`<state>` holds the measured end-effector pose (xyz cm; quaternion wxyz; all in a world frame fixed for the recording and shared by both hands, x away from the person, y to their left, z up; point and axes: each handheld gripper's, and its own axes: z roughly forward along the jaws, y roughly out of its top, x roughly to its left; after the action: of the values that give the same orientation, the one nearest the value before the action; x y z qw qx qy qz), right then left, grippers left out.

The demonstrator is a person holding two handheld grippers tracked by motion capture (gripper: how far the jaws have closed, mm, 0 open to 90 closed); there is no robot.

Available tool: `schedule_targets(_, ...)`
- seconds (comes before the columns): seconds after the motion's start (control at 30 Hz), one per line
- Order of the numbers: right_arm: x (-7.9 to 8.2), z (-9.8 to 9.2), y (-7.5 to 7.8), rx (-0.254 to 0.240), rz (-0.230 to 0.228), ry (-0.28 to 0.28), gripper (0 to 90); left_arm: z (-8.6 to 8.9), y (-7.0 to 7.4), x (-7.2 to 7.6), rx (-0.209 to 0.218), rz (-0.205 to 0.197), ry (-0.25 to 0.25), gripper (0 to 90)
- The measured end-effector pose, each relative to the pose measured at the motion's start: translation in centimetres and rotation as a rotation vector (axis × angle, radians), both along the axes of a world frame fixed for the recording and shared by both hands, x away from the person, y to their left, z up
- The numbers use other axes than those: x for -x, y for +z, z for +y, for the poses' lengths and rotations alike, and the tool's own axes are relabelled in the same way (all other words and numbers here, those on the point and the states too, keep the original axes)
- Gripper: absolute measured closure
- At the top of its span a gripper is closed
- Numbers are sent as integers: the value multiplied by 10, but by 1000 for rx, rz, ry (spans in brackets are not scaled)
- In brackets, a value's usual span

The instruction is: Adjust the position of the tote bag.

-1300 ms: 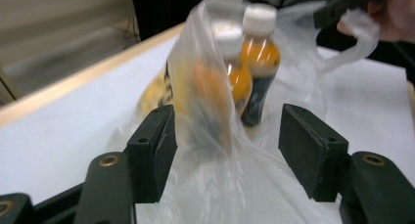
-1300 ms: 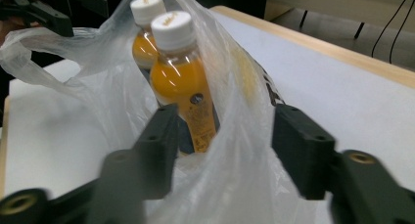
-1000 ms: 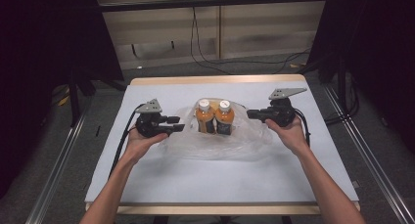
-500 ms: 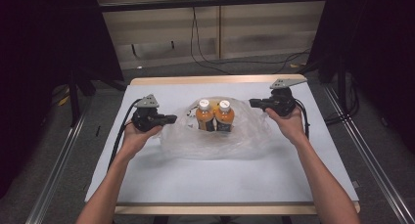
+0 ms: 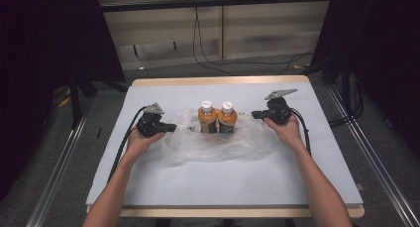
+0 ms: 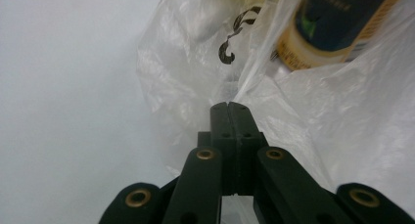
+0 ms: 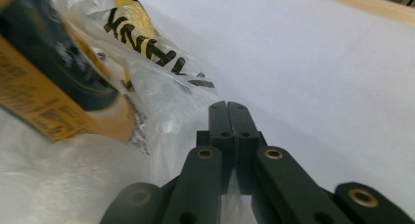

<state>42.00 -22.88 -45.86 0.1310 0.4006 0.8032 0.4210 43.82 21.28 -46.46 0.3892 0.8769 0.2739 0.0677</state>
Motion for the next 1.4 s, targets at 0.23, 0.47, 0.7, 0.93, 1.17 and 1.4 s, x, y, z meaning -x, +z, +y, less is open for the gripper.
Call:
schedule_targets(0.23,-18,7,-24,15,43,-63,900,2,-23,-16,56,47,52,900)
schedule_targets(0.47,-20,4,-35,12,61,-73,900,3,-26,-18,89,65,53,900)
schedule_targets(0.7,-16,-3,-22,-53,41,-67,677,12,-13,-10,110,51,60,724)
schedule_targets(0.93,-4,-14,10,-141,-29,-63,421,25,18,4,199,-43,89,547)
schedule_targets(1.17,17,-13,45,-170,-116,-21,367,32,45,21,264,-132,82,503)
schedule_targets(1.4,37,-4,70,-159,-166,53,539,11,72,38,227,-171,-37,673)
